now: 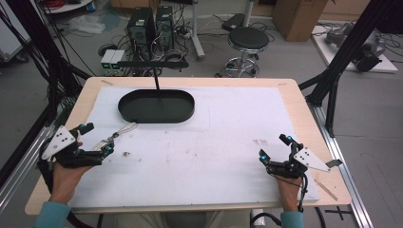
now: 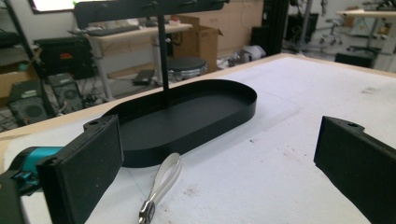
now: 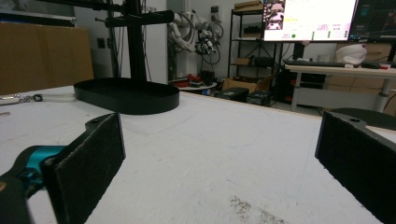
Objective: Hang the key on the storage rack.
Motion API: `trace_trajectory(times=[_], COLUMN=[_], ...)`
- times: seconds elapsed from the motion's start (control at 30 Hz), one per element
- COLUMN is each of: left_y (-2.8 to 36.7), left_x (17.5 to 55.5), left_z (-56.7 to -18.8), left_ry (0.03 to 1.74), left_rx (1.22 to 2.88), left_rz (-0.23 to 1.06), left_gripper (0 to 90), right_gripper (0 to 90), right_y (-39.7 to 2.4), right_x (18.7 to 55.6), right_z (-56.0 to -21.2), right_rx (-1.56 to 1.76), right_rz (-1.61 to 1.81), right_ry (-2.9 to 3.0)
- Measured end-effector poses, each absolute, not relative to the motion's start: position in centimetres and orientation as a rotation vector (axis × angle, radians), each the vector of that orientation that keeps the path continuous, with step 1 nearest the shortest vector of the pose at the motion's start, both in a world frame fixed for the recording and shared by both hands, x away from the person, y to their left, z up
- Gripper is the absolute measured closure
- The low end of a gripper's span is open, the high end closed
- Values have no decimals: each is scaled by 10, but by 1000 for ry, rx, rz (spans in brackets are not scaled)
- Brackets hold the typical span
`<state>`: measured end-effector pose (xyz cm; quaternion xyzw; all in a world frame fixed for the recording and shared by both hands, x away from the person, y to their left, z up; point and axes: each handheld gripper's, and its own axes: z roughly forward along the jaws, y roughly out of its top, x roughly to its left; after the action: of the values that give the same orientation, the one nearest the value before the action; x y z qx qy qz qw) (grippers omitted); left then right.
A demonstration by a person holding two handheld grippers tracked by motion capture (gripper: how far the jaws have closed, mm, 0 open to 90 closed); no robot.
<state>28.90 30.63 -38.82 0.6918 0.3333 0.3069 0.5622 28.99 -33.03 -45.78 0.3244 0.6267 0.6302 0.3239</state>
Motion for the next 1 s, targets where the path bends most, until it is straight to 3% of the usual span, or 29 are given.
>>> trace_trajectory(times=[0.7,0.77,1.0], left_y=[304,303,301], left_x=[354,358,373], left_z=[-373,-373,-371], left_ry=[897,885,910], left_rx=[2010,2048,2128], left_rz=[613,605,584], left_gripper=[21,91,92], right_gripper=[8,8,9], right_y=[-330,-330,-330], right_x=[290,290,290], right_z=[-458,-458,-458], right_rx=[850,849,853], right_rz=[1651,1649,1646], right_ry=[1645,1645,1639])
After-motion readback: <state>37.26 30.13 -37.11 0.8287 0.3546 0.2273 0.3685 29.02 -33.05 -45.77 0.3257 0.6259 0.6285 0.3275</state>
